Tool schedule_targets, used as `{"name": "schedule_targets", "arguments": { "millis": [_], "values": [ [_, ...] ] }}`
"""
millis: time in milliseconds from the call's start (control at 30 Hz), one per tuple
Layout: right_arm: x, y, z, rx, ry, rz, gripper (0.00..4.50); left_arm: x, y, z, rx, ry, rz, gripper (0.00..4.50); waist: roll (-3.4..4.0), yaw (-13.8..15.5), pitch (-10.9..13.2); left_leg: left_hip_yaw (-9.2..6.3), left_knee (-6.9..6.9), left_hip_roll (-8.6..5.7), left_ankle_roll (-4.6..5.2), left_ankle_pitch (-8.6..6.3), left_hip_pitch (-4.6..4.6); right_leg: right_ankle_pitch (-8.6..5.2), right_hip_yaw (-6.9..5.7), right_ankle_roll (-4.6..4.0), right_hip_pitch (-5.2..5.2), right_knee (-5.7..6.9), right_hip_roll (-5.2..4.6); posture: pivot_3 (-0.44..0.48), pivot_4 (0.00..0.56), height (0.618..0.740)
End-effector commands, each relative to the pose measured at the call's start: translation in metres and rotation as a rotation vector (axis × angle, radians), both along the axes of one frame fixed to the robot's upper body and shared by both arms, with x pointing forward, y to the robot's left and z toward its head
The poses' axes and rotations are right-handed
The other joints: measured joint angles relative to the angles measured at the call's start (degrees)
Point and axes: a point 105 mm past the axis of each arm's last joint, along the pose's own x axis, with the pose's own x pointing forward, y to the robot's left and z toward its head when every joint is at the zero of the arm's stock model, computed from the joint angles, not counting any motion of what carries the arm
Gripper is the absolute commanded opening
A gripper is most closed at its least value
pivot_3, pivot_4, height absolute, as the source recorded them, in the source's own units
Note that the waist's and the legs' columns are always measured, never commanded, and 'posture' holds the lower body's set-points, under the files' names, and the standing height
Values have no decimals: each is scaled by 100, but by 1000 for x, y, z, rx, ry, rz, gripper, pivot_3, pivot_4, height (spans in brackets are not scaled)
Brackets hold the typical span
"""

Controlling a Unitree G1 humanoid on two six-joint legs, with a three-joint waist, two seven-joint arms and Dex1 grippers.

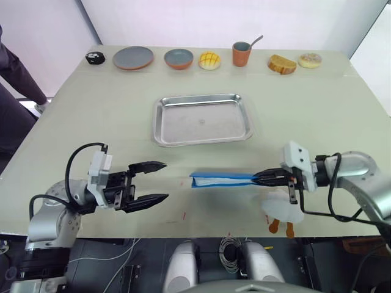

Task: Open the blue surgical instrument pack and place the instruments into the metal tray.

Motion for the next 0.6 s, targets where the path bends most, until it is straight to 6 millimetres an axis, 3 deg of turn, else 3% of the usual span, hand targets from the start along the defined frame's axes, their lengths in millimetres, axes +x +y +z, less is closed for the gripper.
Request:
{"name": "schedule_targets", "arguments": {
  "millis": [33, 200, 367, 600],
  "values": [
    [-1, -2, 18, 47, 153, 20, 44, 4, -3, 11, 17, -73, 3, 4500, 0, 1, 0, 0, 0, 0, 0, 0, 0, 0, -1, 0, 0, 0, 1, 0, 150, 740],
    [9, -4, 24, 59, 283, 59, 44, 11, -9, 11, 52, -90, -25, 4500, 0, 7, 0, 1, 0, 0, 1, 0, -2, 0, 1, 1, 0, -3, -1, 0, 150, 740],
    [25, -6, 3, -2, 250, 52, 44, 17, -20, 8, 50, -77, -55, 4500, 0, -7, 0, 3, 0, 0, 1, 0, -2, 0, 0, 0, 0, -2, 1, 0, 150, 740],
    [31, -12, -3, -25, 208, 49, 44, 22, -32, 4, 34, -80, -108, 4500, 0, -9, 0, 2, 1, 0, 0, 0, -2, 1, -1, 1, -1, 2, 1, 0, 150, 740]
  ]
}}
